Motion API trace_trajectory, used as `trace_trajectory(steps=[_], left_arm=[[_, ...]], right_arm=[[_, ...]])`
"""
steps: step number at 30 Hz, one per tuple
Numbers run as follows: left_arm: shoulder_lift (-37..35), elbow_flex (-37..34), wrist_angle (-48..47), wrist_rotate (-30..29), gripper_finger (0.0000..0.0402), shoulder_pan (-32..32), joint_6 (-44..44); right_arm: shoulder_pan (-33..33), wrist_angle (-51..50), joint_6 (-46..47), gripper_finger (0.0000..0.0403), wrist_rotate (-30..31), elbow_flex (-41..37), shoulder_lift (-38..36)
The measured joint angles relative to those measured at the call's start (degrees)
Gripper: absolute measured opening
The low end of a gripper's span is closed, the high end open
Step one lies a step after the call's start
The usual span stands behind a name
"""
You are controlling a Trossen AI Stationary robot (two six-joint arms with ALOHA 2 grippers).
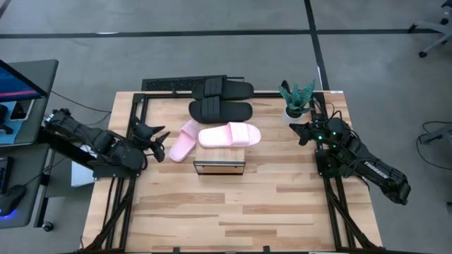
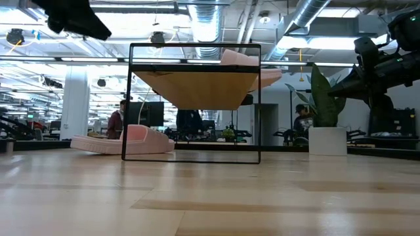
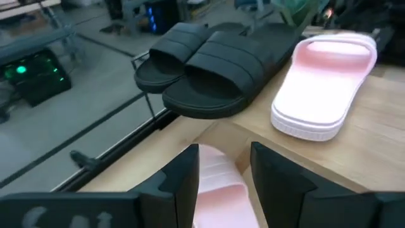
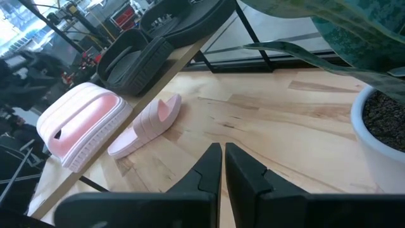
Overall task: Pick and place slides into the shelf
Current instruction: Put the pink slide on the shelf
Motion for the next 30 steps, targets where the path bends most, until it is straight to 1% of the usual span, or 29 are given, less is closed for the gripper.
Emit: trace_trajectory(steps=[4, 7, 10, 12, 18, 25, 27, 30], left_arm=[[-6.66, -7.65, 9.53, 1.38, 0.0132, 0.02, 5.86], [-10.67, -12.64, 14.89, 2.02, 0.0132, 0.02, 9.62], [-13.22, -16.44, 17.57, 2.15, 0.0132, 0.02, 12.61], [-14.10, -18.31, 17.67, 2.17, 0.0132, 0.02, 13.81], [-13.83, -21.87, 18.73, 2.23, 0.0132, 0.04, 14.82], [-9.77, -23.78, 19.30, -3.91, 0.0132, 0.07, 14.17], [-8.21, -24.99, 19.27, -4.49, 0.0132, 0.09, 14.11], [-5.48, -26.45, 22.13, -4.42, 0.0132, 0.40, 12.90]], right_arm=[[0.01, 0.00, 0.00, 0.0013, -0.02, 0.00, 0.00], [0.00, 0.00, 0.00, 0.0013, 0.00, 0.00, 0.00], [0.02, 0.00, 0.00, 0.0013, -0.01, 0.00, 0.00], [0.01, 0.00, 0.00, 0.0013, -0.02, 0.00, 0.00], [0.00, 0.00, 0.00, 0.0013, -0.02, 0.02, 0.00], [0.00, 0.00, 0.00, 0.0013, -0.02, 0.02, 0.00], [0.01, 0.01, 0.00, 0.0013, -0.01, 0.00, 0.00], [0.00, 0.00, 0.00, 0.0013, -0.02, 0.00, 0.00]])
